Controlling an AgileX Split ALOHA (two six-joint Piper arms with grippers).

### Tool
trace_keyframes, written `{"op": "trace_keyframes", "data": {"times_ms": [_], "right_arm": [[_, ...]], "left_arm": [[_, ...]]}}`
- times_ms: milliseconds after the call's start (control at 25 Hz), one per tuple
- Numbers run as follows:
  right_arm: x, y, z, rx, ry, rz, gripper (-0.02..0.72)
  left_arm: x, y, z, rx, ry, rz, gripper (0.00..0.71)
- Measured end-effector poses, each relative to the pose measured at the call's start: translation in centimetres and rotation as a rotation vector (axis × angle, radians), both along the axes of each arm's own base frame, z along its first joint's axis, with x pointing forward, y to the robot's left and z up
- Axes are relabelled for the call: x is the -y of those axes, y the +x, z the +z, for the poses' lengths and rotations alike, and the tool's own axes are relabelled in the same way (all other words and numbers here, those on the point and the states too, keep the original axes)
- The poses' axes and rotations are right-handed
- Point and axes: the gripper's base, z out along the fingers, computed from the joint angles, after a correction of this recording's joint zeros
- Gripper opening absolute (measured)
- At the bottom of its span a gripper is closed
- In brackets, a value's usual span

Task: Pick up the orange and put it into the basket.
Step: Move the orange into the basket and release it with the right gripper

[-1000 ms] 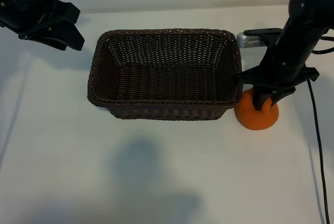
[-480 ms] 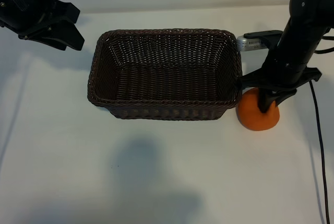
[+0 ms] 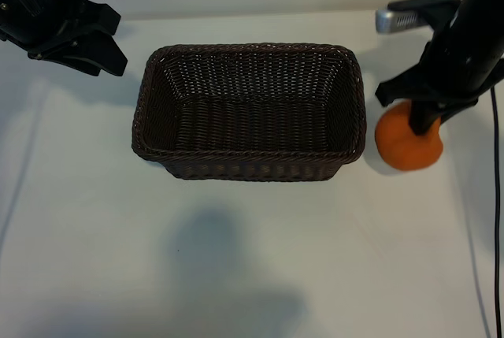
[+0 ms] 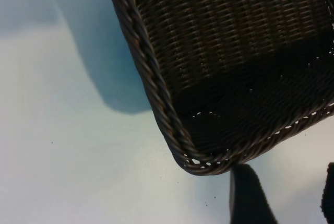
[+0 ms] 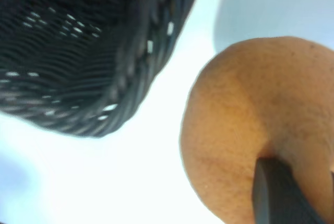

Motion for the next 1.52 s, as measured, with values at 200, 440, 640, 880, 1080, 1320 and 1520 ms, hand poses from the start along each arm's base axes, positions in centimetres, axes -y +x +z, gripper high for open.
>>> {"op": "trace_keyframes", "data": {"times_ms": [200, 440, 640, 880, 1080, 1320, 1520], "right_arm": [[0.1, -0.3, 2.9, 0.055, 0.006, 0.008, 0.087], [0.0, 0.0, 4.1, 0.089, 0.011, 0.009, 0.087], [0.0, 0.0, 4.1, 0.088, 0.011, 0.009, 0.085], [0.0, 0.0, 4.3, 0.093, 0.012, 0.01, 0.085], [-0.2, 0.0, 4.4, 0.092, 0.037, 0.004, 0.085], [-1.6, 0.3, 6.0, 0.141, 0.078, 0.028, 0.085], [-4.2, 0.0, 7.0, 0.17, 0.1, 0.098, 0.085]], "left_arm": [[0.0, 0.0, 0.0, 0.0, 0.0, 0.0, 0.398], [0.0, 0.0, 0.0, 0.0, 0.0, 0.0, 0.398], [0.0, 0.0, 0.0, 0.0, 0.0, 0.0, 0.398], [0.0, 0.0, 0.0, 0.0, 0.0, 0.0, 0.398], [0.0, 0.0, 0.0, 0.0, -0.001, 0.0, 0.398], [0.1, 0.0, 0.0, -0.001, -0.013, 0.001, 0.398], [0.2, 0.0, 0.1, -0.002, -0.021, 0.002, 0.398]]}}
